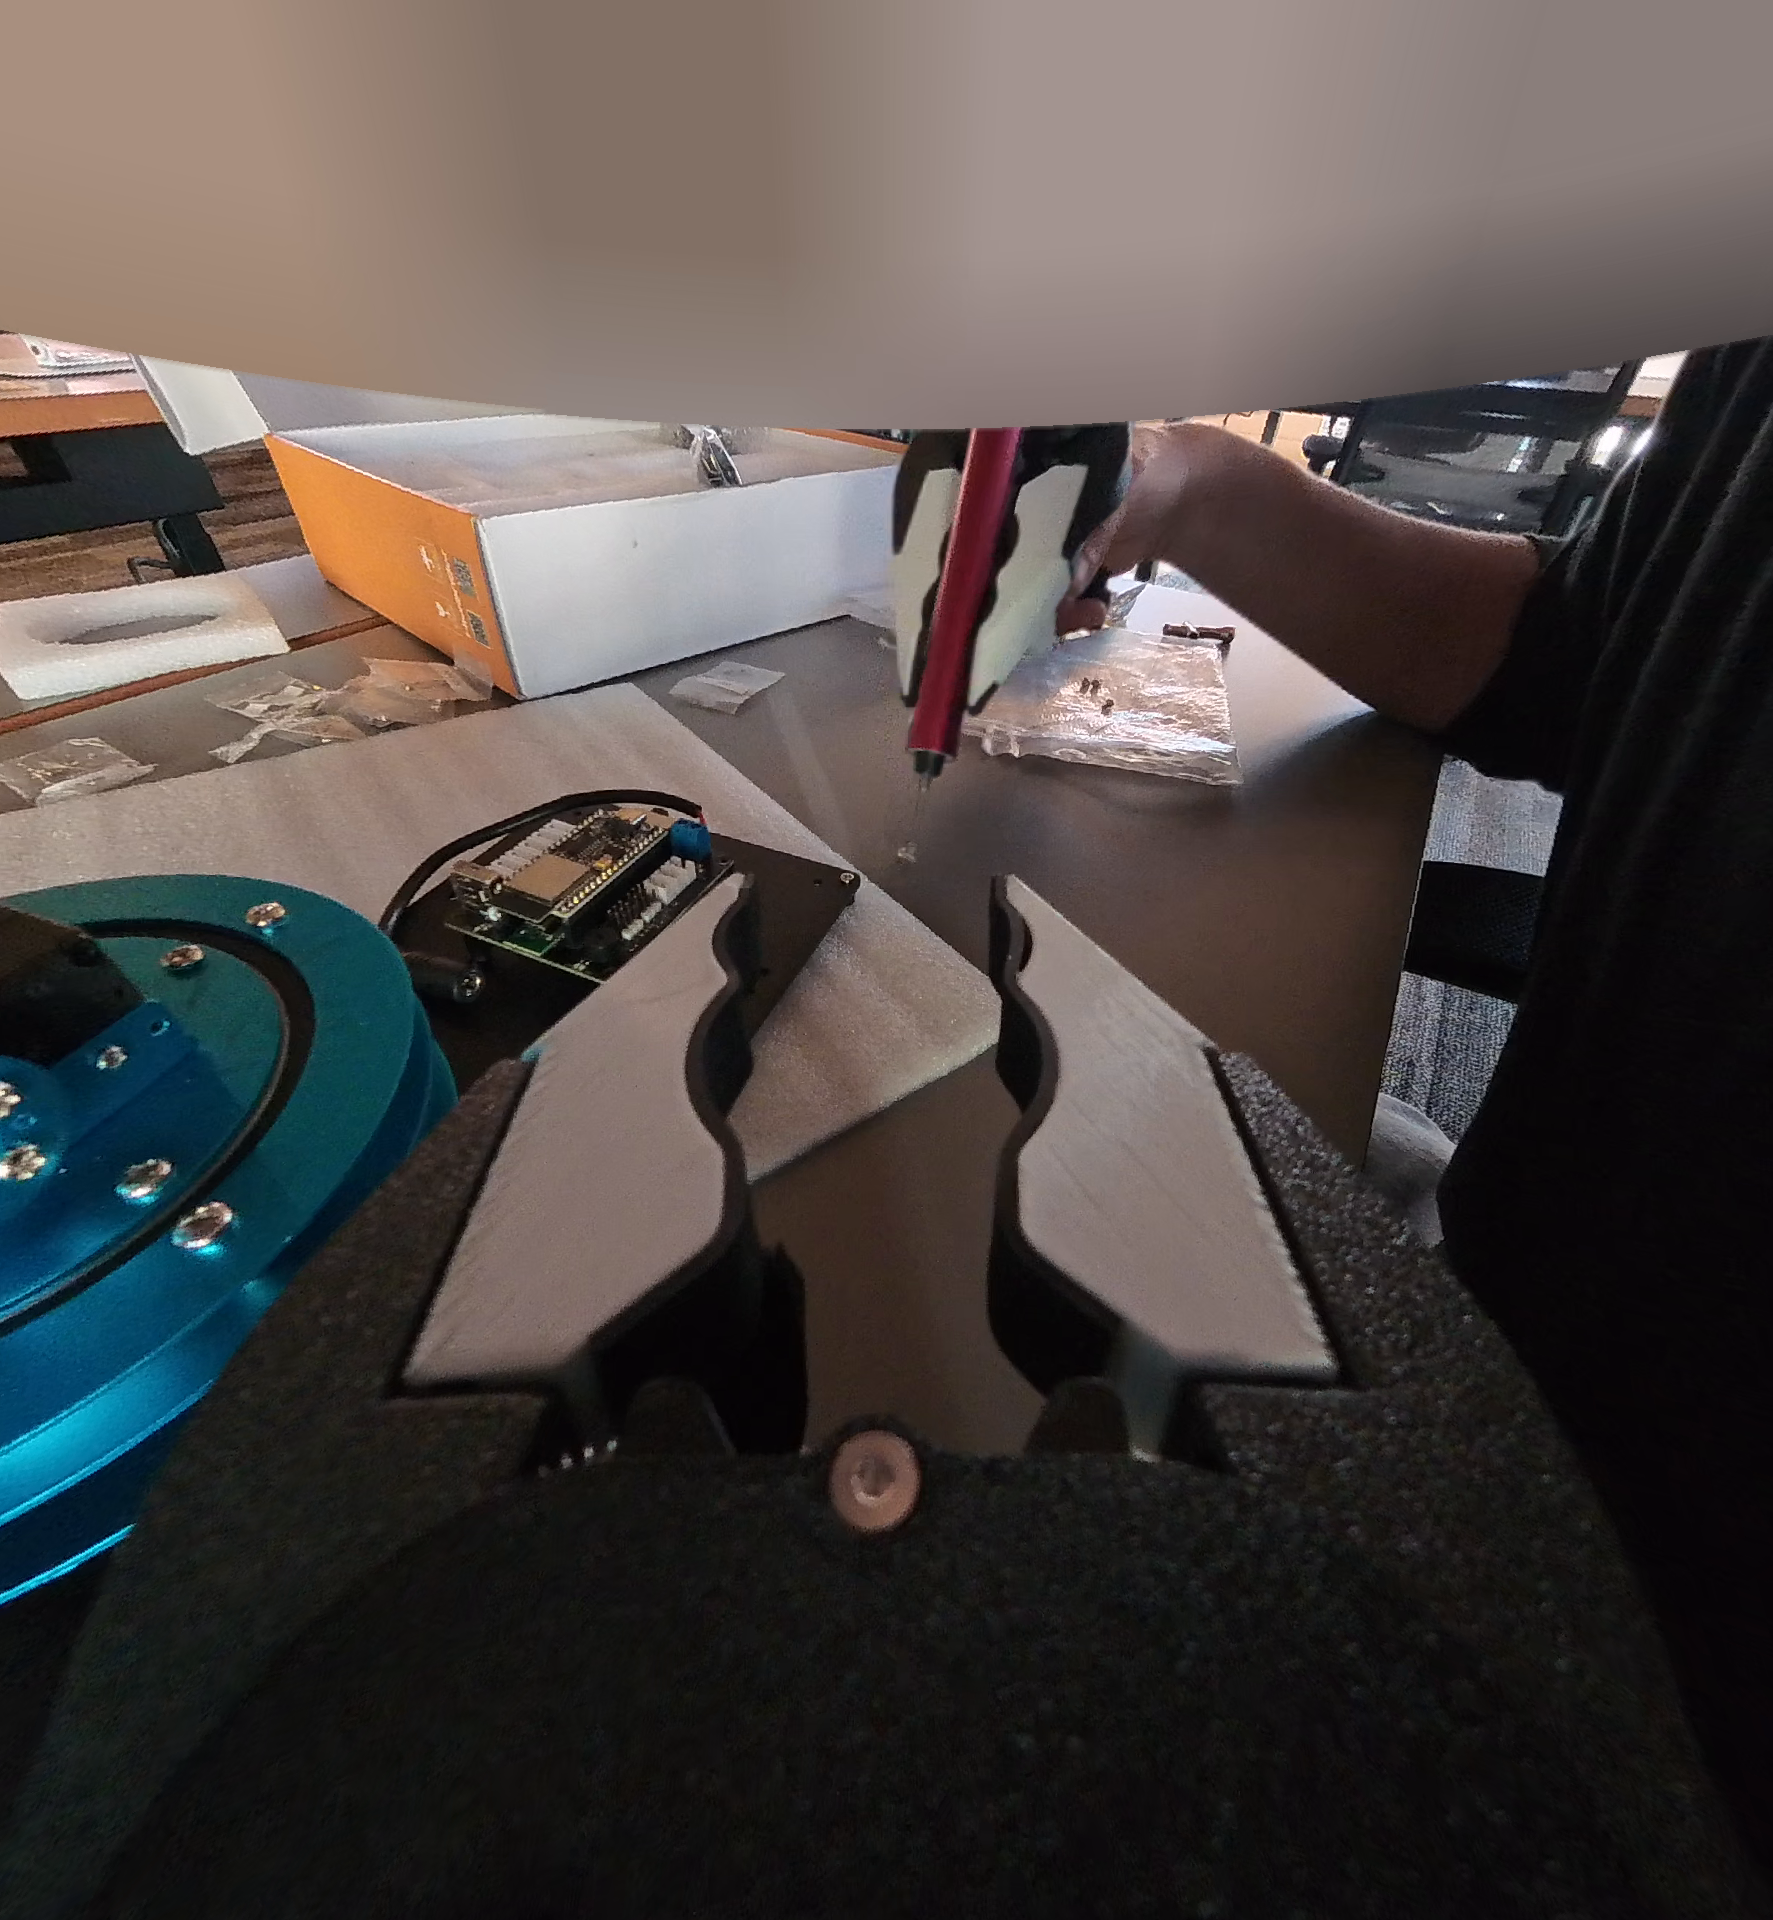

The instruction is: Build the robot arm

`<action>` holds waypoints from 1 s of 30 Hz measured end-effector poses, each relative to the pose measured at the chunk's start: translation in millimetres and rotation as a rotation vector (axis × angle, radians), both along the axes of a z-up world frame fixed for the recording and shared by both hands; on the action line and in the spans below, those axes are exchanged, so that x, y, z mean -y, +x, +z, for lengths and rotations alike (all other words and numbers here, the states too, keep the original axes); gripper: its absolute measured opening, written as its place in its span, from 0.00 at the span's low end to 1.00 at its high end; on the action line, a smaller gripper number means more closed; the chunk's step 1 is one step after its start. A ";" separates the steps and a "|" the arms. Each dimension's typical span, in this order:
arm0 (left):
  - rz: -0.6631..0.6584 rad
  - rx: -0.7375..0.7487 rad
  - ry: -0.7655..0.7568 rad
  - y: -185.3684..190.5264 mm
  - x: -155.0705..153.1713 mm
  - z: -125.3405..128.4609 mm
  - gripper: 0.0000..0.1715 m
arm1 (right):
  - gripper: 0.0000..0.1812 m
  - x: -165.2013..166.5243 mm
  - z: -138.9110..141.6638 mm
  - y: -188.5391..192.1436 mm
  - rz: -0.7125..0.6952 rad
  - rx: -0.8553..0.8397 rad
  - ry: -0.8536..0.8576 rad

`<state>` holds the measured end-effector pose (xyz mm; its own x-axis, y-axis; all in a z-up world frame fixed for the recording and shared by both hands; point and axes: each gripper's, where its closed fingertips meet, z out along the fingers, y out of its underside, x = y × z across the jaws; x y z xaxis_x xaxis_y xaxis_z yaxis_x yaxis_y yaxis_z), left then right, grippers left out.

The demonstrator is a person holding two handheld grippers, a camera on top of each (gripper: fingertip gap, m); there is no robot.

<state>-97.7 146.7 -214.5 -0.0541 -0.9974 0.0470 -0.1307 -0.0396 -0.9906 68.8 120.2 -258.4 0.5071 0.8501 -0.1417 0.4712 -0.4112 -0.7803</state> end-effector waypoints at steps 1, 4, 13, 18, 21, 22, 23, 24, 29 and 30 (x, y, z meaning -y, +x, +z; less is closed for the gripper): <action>0.000 -0.001 0.000 0.1 -0.1 -0.2 0.25 | 0.12 4.1 0.3 -0.4 0.013 -0.003 -0.012; 0.001 -0.002 0.003 0.2 0.0 -0.3 0.26 | 0.12 7.4 2.3 2.0 0.021 0.011 0.000; 0.002 0.002 0.006 -0.1 0.3 0.2 0.25 | 0.12 9.0 -4.4 15.2 0.003 0.012 -0.038; 0.002 0.009 0.005 -0.8 0.1 1.2 0.25 | 0.11 13.9 -7.3 9.1 0.033 -0.009 -0.070; 0.002 0.011 0.001 -1.0 -0.2 1.6 0.25 | 0.11 12.0 -7.1 10.7 0.024 -0.006 -0.062; 0.002 0.012 -0.001 -1.1 -0.2 1.7 0.25 | 0.11 11.5 -6.8 10.4 0.024 -0.008 -0.058; 0.001 0.012 -0.002 -1.1 -0.4 1.8 0.25 | 0.11 11.1 -6.0 10.0 0.025 -0.009 -0.051; 0.001 0.013 -0.003 -1.2 -0.5 1.9 0.25 | 0.11 11.0 -5.1 9.7 0.025 -0.010 -0.047; 0.001 0.012 -0.005 -1.0 -0.5 1.8 0.25 | 0.11 8.6 5.0 7.7 0.020 -0.039 -0.010; 0.001 0.012 -0.005 -1.1 -0.5 1.9 0.25 | 0.11 8.8 6.1 7.6 0.021 -0.041 -0.006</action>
